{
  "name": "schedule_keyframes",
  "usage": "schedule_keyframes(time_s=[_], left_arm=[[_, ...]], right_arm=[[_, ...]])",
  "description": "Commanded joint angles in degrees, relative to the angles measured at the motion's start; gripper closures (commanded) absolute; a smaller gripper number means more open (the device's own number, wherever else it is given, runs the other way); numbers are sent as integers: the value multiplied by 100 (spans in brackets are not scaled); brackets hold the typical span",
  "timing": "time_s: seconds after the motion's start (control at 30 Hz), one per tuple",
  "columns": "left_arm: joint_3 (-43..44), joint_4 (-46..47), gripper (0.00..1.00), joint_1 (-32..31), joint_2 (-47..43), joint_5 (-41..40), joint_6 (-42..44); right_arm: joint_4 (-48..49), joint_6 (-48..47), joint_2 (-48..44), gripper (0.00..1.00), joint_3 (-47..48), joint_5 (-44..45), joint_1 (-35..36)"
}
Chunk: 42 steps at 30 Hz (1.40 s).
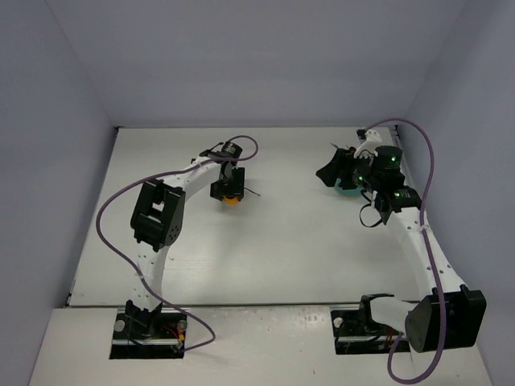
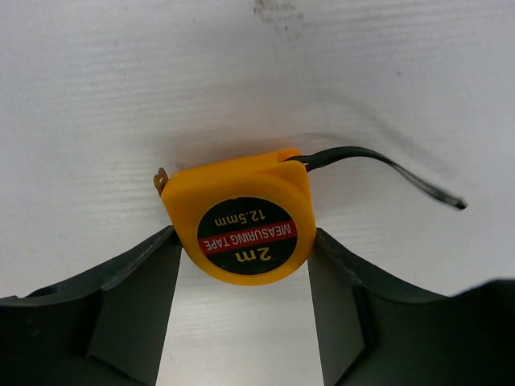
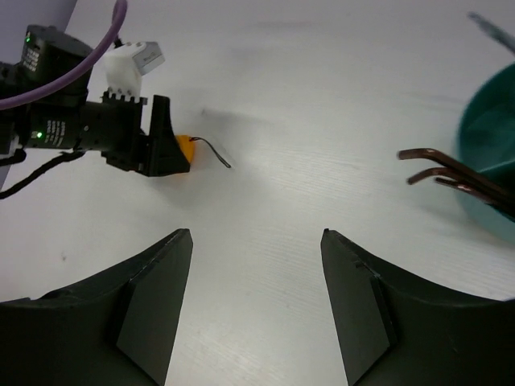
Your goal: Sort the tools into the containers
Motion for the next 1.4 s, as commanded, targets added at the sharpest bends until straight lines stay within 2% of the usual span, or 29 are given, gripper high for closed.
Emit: schedule_keyframes(time_s=[0.0,0.07,0.33,0.57,0.67,0.77,0.87,1.0,1.37], left_arm=[[-421,511,79,-62,-1111,384,147],[-632,769,79,-62,-1435,564,161],[-1650,1605,79,-71,-2397,1417,164],[-2417,2183,79,-88,-3423,1893,204],[-2629,2320,79,-96,-3676,2060,174],[-2727,2391,79,-130,-3899,2178,212],[-2879,2479,79,-151,-4029,2276,222],[-3123,2689,79,-191,-4268,2339,192],[-3312,2872,79,-203,-4459,2316,103]], right_arm=[[207,-25,184,37,270,-348,584],[200,-74,453,37,451,-495,970],[207,-93,1410,39,1123,-960,1617],[207,-96,1957,53,1590,-1041,1878],[207,-104,2117,55,1704,-1080,1970],[200,-113,2313,54,1822,-1134,2111],[216,-104,2460,47,1942,-1181,2248],[210,14,2667,43,2178,-1152,2378],[287,643,2957,43,2510,-598,2724]])
